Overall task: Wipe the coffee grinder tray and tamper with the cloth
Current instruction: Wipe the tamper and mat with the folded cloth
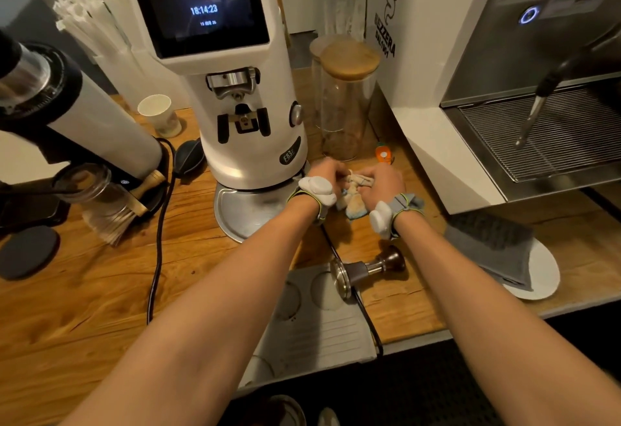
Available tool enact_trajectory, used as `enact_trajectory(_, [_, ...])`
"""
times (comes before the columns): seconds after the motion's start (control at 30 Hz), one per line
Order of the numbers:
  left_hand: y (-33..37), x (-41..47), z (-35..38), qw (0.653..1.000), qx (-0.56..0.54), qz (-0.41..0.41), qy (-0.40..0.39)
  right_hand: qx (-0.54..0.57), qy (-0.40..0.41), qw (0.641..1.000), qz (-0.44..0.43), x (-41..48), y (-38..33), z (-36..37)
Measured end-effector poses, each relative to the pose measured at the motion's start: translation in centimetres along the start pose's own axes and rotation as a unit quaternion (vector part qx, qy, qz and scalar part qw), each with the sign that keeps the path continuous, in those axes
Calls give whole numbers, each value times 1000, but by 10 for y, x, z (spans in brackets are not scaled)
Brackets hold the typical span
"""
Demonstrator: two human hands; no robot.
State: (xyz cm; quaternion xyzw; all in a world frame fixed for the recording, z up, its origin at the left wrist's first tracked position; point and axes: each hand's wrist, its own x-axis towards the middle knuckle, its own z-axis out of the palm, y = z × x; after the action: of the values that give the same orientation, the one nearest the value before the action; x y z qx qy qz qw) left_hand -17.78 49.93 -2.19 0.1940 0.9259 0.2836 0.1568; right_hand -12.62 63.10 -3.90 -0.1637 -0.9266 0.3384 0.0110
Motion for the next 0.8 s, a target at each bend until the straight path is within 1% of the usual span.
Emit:
enact_trajectory(0.17, [-6, 7, -13, 1000, 11, -14, 2, -6, -16, 1000, -21, 14, -10, 4])
enact_trajectory(0.27, [-4, 7, -16, 999, 34, -22, -11, -8, -22, 999, -30, 17, -13, 3])
enact_trajectory(0.37, [-2, 7, -20, 999, 38, -34, -17, -14, -14, 999, -38, 19, -16, 2])
enact_trajectory(0.5, [3, -7, -21, 998, 35, -49, 1, -20, -16, 998, -49, 10, -20, 0])
enact_trajectory(0.7, [-4, -32, -6, 997, 20, -72, 18, -19, -80, 994, -69, -6, -10, -4])
enact_trajectory(0.8, [-2, -49, -3, 997, 16, -75, 29, -19, -97, 992, -75, -18, -7, -5])
